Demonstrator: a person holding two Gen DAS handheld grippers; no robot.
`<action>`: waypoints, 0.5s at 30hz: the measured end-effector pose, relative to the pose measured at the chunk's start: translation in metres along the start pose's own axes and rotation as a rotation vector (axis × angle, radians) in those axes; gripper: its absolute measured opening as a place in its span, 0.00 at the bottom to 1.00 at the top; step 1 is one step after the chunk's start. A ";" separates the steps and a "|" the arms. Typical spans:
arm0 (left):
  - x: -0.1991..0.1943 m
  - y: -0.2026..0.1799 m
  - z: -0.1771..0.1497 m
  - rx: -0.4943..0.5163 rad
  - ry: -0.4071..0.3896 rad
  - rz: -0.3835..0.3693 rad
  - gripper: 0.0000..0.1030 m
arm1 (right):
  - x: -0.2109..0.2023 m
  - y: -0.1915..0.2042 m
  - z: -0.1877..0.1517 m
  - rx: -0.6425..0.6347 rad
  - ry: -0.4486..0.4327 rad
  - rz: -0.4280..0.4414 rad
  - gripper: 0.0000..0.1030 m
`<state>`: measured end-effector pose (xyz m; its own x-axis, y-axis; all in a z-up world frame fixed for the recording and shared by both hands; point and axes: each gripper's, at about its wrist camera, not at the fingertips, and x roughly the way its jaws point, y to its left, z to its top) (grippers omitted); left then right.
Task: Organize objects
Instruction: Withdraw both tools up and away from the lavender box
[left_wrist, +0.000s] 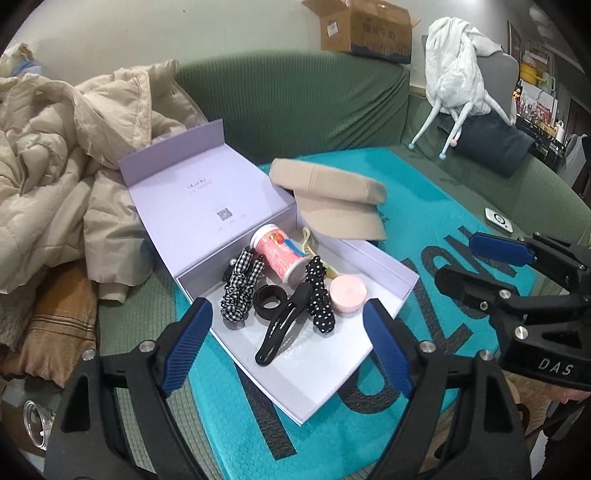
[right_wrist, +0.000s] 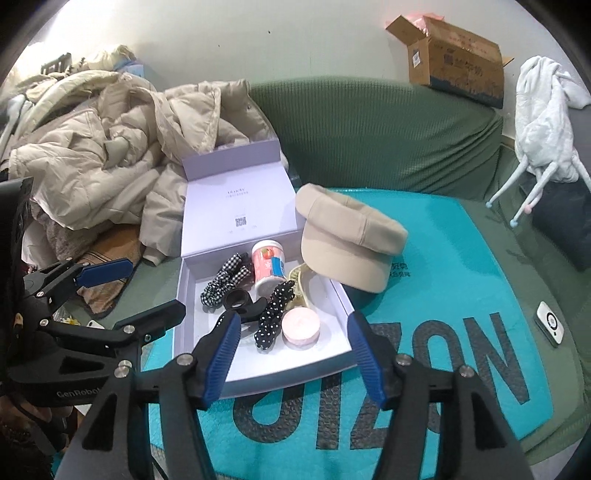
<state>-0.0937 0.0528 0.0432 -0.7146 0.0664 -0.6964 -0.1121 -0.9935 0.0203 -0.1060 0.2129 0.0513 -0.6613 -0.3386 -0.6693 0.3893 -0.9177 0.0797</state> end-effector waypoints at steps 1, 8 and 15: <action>-0.004 -0.002 -0.001 -0.002 -0.005 0.003 0.83 | -0.004 0.000 -0.001 -0.002 -0.004 0.001 0.60; -0.032 -0.009 -0.010 -0.021 -0.041 0.048 0.88 | -0.031 0.001 -0.019 -0.008 -0.027 -0.019 0.65; -0.049 -0.018 -0.028 -0.008 -0.048 0.051 0.89 | -0.048 0.005 -0.043 -0.006 -0.024 -0.026 0.66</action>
<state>-0.0374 0.0646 0.0562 -0.7514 0.0198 -0.6596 -0.0695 -0.9964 0.0492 -0.0449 0.2330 0.0522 -0.6861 -0.3196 -0.6535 0.3755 -0.9250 0.0581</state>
